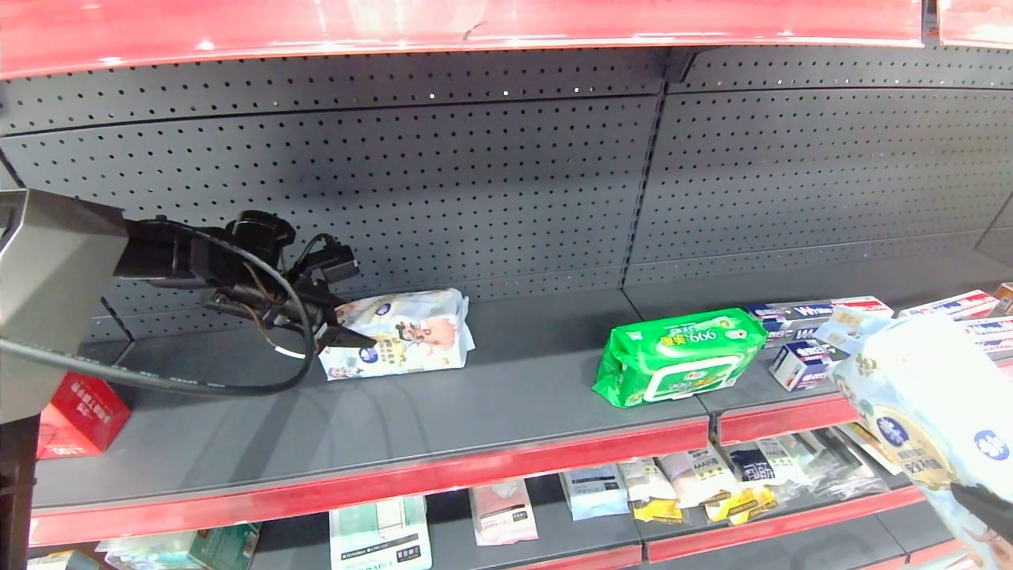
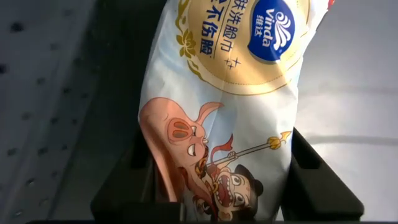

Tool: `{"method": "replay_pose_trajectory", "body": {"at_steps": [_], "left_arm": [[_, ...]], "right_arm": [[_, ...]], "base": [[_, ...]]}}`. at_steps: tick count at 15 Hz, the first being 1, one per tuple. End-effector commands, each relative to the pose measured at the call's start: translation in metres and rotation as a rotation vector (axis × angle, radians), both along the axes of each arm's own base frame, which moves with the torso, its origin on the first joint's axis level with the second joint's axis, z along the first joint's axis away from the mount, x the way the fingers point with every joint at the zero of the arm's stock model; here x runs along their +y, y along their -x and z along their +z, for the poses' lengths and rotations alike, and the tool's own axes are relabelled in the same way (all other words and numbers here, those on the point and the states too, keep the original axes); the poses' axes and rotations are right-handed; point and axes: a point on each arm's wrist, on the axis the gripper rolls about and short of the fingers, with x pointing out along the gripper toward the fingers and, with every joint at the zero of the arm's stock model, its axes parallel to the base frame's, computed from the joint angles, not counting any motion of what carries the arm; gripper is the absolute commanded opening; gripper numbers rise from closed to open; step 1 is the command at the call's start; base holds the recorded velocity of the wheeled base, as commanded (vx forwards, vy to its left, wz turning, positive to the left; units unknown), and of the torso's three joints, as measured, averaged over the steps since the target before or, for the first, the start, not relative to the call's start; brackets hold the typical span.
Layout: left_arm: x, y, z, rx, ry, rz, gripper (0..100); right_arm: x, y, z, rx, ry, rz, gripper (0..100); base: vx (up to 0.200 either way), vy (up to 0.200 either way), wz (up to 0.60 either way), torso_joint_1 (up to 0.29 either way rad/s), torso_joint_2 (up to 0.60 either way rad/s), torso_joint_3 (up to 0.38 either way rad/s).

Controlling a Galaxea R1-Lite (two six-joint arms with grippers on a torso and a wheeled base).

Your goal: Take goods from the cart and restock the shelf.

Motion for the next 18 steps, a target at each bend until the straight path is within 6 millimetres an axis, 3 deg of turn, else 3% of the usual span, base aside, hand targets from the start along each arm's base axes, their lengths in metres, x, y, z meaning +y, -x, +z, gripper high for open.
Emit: {"method": "replay_pose_trajectory", "body": {"at_steps": [1,7,8,9,13,18], "left_arm": [[0.006,0.016,0.015,-0.006,0.007,0.009,0],[0.033,0.058,0.026,0.018,0.021,0.049,0],[0.033,0.058,0.026,0.018,0.021,0.049,0],[0.034,0.073,0.026,0.022,0.053,0.037,0],[0.042,0.100,0.019,0.012,0.053,0.011,0],[0.041,0.115,0.009,-0.046,0.056,0.006,0]], "right_arm": [[0.000,0.000,0.000,0.001,-0.001,-0.001,0],[0.000,0.001,-0.001,0.001,0.000,0.000,0],[0.000,0.001,-0.001,0.001,0.000,0.000,0],[0.000,0.001,-0.001,0.000,0.000,0.002,0],[0.000,0.001,0.000,-0.002,0.000,0.003,0],[0.000,0.003,-0.002,-0.003,0.001,0.005,0]], "base": [[0.000,0.000,0.00,0.000,0.00,0.000],[0.000,0.000,0.00,0.000,0.00,0.000],[0.000,0.000,0.00,0.000,0.00,0.000],[0.000,0.000,0.00,0.000,0.00,0.000],[0.000,0.000,0.00,0.000,0.00,0.000],[0.000,0.000,0.00,0.000,0.00,0.000]]}}
